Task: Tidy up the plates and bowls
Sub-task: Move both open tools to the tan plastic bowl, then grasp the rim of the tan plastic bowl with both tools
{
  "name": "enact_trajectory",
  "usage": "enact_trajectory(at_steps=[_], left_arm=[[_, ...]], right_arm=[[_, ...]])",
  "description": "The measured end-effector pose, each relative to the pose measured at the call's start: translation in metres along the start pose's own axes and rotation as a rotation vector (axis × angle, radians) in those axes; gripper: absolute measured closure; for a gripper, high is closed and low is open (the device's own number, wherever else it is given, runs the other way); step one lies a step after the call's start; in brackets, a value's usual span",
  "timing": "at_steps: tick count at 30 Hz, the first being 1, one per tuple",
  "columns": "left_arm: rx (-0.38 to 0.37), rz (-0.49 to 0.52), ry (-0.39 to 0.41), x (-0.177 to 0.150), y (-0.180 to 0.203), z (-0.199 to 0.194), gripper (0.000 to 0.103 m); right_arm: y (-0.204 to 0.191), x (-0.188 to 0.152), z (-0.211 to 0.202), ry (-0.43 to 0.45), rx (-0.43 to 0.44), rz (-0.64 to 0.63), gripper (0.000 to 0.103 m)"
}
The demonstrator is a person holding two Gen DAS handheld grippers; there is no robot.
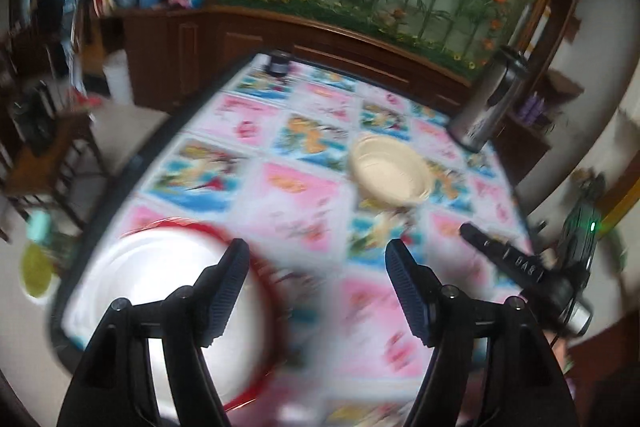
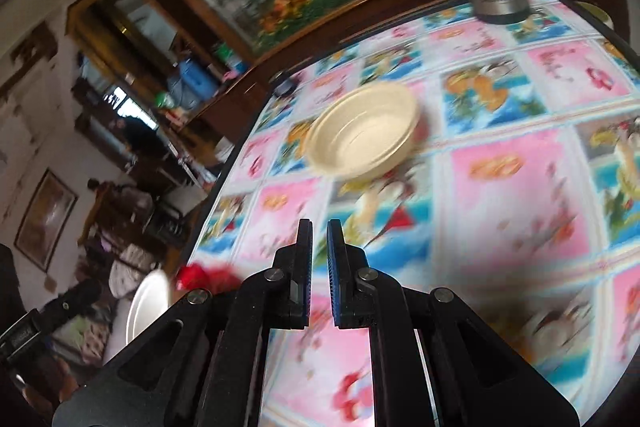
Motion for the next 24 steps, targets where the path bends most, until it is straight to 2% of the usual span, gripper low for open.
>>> enact_trajectory(at_steps=[2, 5, 9, 11, 12, 15, 17, 22, 24], left_arm=[[0.043, -0.045, -0.004, 0.019, 0.015, 0.023, 0.031], [0.102, -0.093, -0.010, 0.039, 0.034, 0.056, 0.031], [0.111, -0.183, -0.051, 0.052, 0.044, 0.096, 0.031], [0.124, -0.218, -0.057, 0.056, 0.045, 0.110, 0.031], [0.131, -0.229, -0.060, 0.056, 0.045, 0.118, 0.031], [0.177, -0.247, -0.072, 0.055, 0.046, 0.141, 0.031], [0.161, -0.273, -0.102, 0.054, 0.045, 0.158, 0.031], [0.177, -0.285, -0.102, 0.059, 0.045, 0.177, 0.031], [0.135, -0.323, -0.110, 0.060, 0.043, 0.181, 0.031]], right_arm=[[0.015, 0.027, 0.003, -0.003, 0.027, 0.056, 0.096], [0.037, 0.062, 0.010, -0.004, 0.044, 0.142, 0.082], [0.051, 0.095, 0.019, 0.052, 0.047, 0.193, 0.080], [0.054, 0.104, 0.028, 0.064, 0.038, 0.206, 0.072], [0.054, 0.108, 0.034, 0.057, 0.025, 0.198, 0.067], [0.058, 0.113, 0.061, -0.006, -0.061, 0.147, 0.067], [0.064, 0.110, 0.075, -0.053, -0.095, 0.124, 0.067], [0.085, 0.103, 0.089, -0.094, -0.082, 0.152, 0.067], [0.090, 0.104, 0.091, -0.097, -0.064, 0.167, 0.067]])
Point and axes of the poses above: each gripper's, at about its wrist camera, not at the fingertips, and z roughly the way its jaws point, y to its right, x to its top, the point moved 2 cm from there along z, roughly the way its jaws point, and after that the axes turned 9 degrees about x, right-handed, at the moved point
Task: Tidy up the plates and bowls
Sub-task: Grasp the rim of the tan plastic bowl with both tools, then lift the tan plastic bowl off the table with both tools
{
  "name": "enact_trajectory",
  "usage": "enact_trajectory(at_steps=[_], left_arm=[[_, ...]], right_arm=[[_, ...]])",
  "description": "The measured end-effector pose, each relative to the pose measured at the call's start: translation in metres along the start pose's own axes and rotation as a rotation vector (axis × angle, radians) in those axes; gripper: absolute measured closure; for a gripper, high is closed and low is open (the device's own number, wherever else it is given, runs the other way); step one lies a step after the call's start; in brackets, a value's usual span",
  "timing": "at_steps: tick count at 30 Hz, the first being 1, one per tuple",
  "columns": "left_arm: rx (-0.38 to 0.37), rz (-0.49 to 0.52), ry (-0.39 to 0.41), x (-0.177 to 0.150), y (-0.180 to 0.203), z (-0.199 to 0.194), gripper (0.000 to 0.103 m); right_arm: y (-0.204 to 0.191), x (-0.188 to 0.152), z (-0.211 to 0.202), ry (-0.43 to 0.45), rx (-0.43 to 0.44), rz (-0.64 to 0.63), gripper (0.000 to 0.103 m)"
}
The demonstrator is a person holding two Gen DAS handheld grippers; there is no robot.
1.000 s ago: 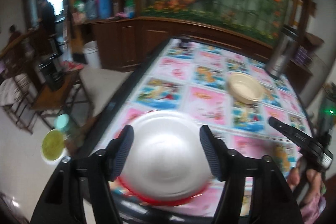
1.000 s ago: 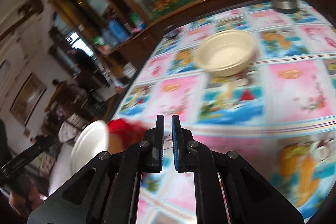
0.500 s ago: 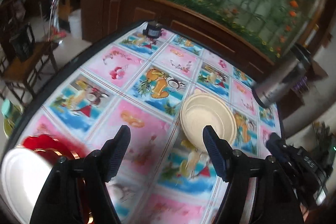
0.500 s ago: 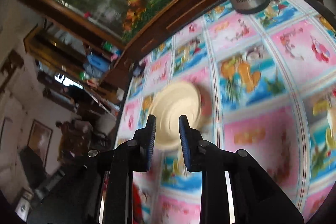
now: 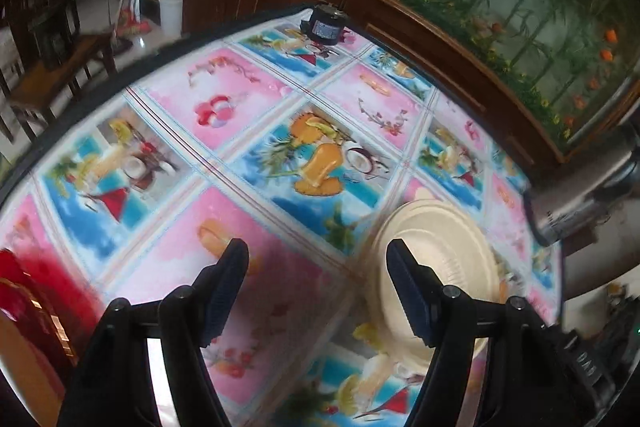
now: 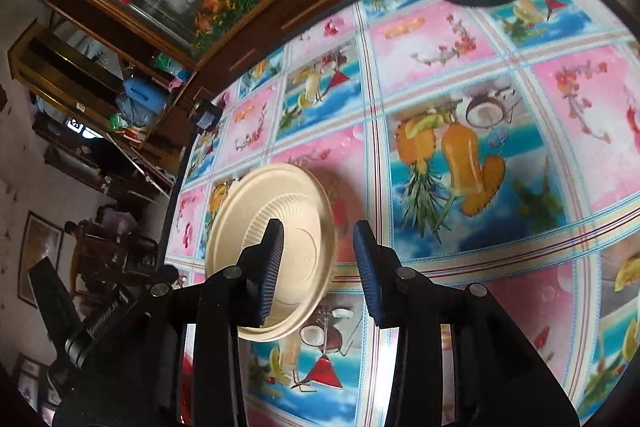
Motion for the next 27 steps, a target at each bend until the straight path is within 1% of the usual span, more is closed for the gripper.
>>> enact_trajectory(at_steps=[2, 6, 10, 13, 16, 17, 22, 27], left_arm=[[-0.025, 0.003, -0.015, 0.000, 0.002, 0.003, 0.031], [-0.068, 0.019, -0.070, -0.003, 0.008, 0.014, 0.031], [-0.103, 0.014, -0.112, -0.007, 0.009, 0.023, 0.031], [-0.107, 0.027, -0.108, -0.008, 0.010, 0.023, 0.031], [-0.172, 0.003, -0.121, -0.006, 0.008, 0.021, 0.031], [-0.195, 0.007, -0.125, -0.007, 0.010, 0.021, 0.031], [-0.259, 0.054, -0.150, -0.013, 0.023, 0.024, 0.030], [-0.272, 0.069, -0.164, -0.018, 0.030, 0.033, 0.030]], right_arm=[[-0.001, 0.000, -0.001, 0.011, -0.010, -0.014, 0.067], [0.003, -0.002, 0.000, -0.004, 0.034, 0.019, 0.067], [0.005, -0.004, -0.001, 0.003, 0.031, 0.022, 0.067], [0.006, -0.007, 0.001, -0.006, 0.039, 0.026, 0.067], [0.005, -0.010, 0.005, -0.015, 0.044, 0.023, 0.067], [0.004, -0.010, 0.006, -0.017, 0.044, 0.021, 0.067], [0.006, -0.012, 0.009, -0.025, 0.037, 0.025, 0.067], [0.011, -0.013, 0.011, -0.031, 0.054, 0.049, 0.067]])
Point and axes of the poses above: each gripper's, at about its wrist camera, not at the fingertips, and z roughly the way its jaws point, y to its right, x to its top, the point moved 2 cm from there along z, roughly the way its jaws point, and after that the axes turned 9 degrees about x, right-handed, at the moved point
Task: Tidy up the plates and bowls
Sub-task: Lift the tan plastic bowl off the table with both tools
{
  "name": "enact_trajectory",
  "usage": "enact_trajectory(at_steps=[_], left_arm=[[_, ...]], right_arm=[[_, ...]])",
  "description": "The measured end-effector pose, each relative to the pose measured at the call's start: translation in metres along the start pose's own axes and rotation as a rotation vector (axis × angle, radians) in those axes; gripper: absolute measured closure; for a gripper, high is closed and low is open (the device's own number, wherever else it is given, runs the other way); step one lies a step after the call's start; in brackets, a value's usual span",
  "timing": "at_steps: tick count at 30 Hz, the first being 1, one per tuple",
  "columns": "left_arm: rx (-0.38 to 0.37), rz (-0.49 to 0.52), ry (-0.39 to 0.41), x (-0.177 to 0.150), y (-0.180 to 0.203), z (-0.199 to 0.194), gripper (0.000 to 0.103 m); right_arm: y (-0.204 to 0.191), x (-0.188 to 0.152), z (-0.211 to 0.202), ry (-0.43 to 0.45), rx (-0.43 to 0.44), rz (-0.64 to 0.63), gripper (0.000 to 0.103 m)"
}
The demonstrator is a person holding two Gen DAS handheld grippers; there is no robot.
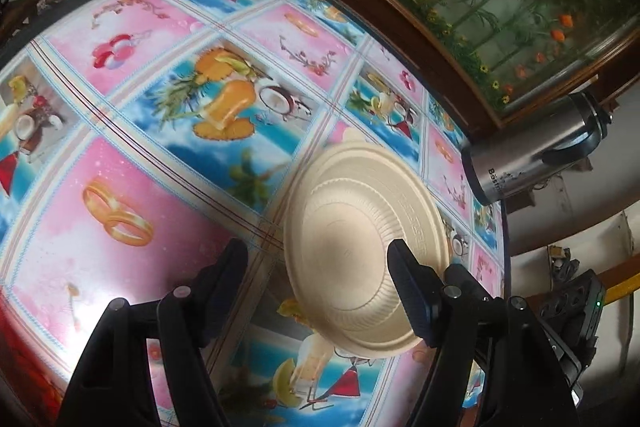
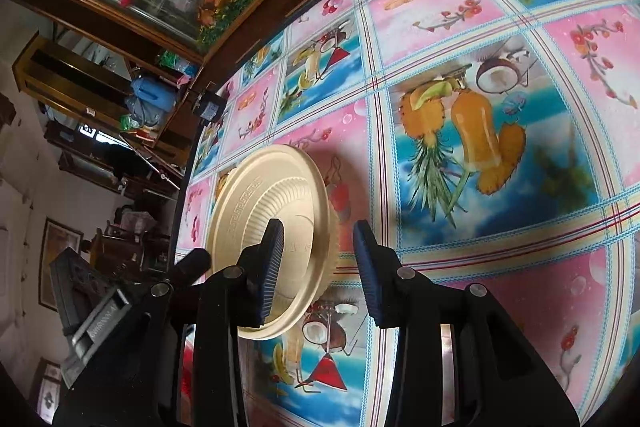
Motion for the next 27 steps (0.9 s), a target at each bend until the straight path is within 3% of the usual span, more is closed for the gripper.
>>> enact_trajectory(at_steps=[3, 8, 12, 15, 17, 23, 27], left_arm=[[-0.025, -0.005, -0.021, -0.002, 0.000, 0.006, 0.030], [-0.008, -0.010, -0.004, -0.002, -0.002, 0.008, 0.032], [0.002, -0.010, 0.017, 0.000, -0.004, 0.005, 0.033], [0.006, -0.011, 0.013, -0.001, -0.005, 0.008, 0.033], [0.015, -0.002, 0.013, -0.002, -0.005, 0.009, 0.046], [0.022, 0.005, 0.022, -0.001, -0.005, 0.009, 0.069], [0.028, 0.011, 0.035, -0.001, -0.006, 0.007, 0.086]], right_arm=[[0.000, 0.001, 0.001, 0.004, 0.049, 0.009, 0.067], [0.001, 0.000, 0.001, 0.008, 0.041, 0.016, 0.067], [-0.001, -0.002, 0.005, -0.009, 0.044, 0.019, 0.059], [-0.004, -0.003, 0.006, -0.002, 0.037, 0.006, 0.059], [-0.001, -0.003, 0.007, -0.001, 0.027, 0.017, 0.059], [0.005, -0.005, 0.013, 0.008, 0.012, 0.041, 0.059], [0.005, -0.007, 0.012, 0.027, 0.007, 0.032, 0.074]])
Point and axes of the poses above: each gripper's, at about its wrist camera, not at the fingertips, and z roughly the way its jaws point, y to its right, x to its top, the point moved 2 cm from there along z, roughly the way its jaws point, and after that the axes turned 9 degrees about x, right-handed, at the moved point
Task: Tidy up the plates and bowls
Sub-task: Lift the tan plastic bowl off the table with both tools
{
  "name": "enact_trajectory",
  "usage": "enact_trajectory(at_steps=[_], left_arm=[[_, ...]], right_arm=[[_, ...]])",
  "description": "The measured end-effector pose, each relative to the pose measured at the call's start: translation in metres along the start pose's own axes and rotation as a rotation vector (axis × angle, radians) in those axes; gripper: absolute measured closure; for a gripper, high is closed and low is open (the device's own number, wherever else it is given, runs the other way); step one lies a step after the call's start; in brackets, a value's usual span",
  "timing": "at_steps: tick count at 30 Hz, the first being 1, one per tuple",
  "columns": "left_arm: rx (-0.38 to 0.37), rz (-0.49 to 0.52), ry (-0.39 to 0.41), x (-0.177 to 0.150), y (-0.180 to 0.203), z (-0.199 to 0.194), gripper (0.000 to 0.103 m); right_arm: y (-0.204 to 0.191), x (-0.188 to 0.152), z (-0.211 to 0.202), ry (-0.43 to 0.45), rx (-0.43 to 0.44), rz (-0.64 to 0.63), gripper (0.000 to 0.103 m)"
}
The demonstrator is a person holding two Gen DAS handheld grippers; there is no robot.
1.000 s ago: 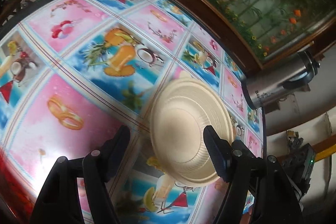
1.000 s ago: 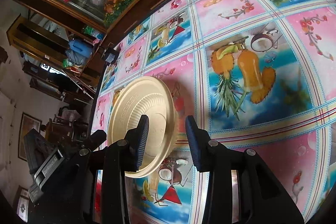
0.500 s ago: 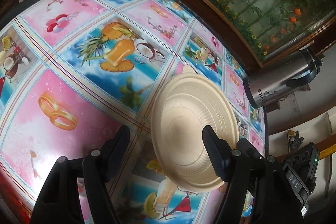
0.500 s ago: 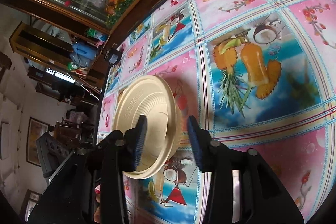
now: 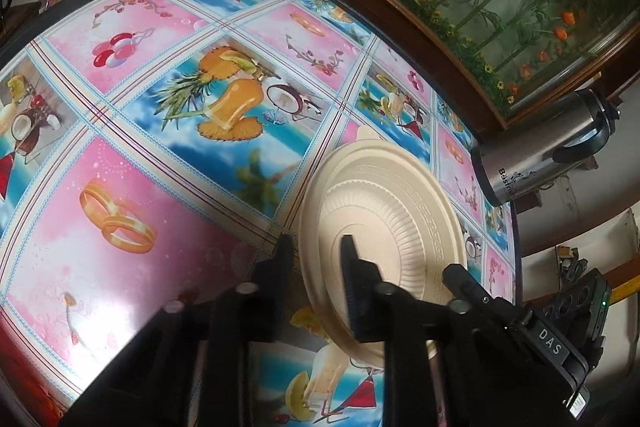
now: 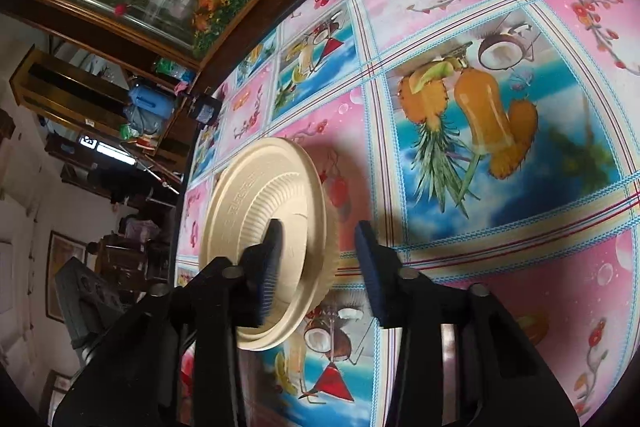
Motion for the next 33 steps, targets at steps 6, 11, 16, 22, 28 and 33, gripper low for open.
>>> enact_trajectory(at_steps=[6, 11, 16, 22, 28, 33], left_arm=[[-0.003, 0.011, 0.013, -0.001, 0.002, -0.003, 0.093], [-0.007, 0.022, 0.015, -0.002, 0.004, -0.006, 0.094], [-0.008, 0.033, 0.017, -0.003, 0.006, -0.008, 0.094], [-0.005, 0.096, 0.016, -0.014, 0.022, -0.015, 0.094], [0.028, 0.208, 0.058, -0.037, 0.040, -0.037, 0.094], [0.051, 0.276, 0.075, -0.059, 0.045, -0.059, 0.094]], right_arm=[[0.002, 0.000, -0.003, 0.020, -0.012, -0.003, 0.091], [-0.001, -0.001, -0.004, 0.023, -0.037, -0.013, 0.093], [-0.004, -0.003, -0.010, 0.033, -0.049, -0.014, 0.093], [0.000, -0.014, -0.038, 0.064, -0.055, 0.007, 0.093], [0.002, -0.031, -0.074, 0.106, -0.030, 0.025, 0.094], [-0.001, -0.055, -0.103, 0.132, -0.016, 0.023, 0.094]])
Point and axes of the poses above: each gripper's, at about its wrist camera, not at the fingertips, and z roughly the way its jaws point, y to its right, x to its top, the point moved 2 cm from there along z, roughly the way its jaws point, and after that the axes turned 9 degrees about x, right-handed, at the moved point
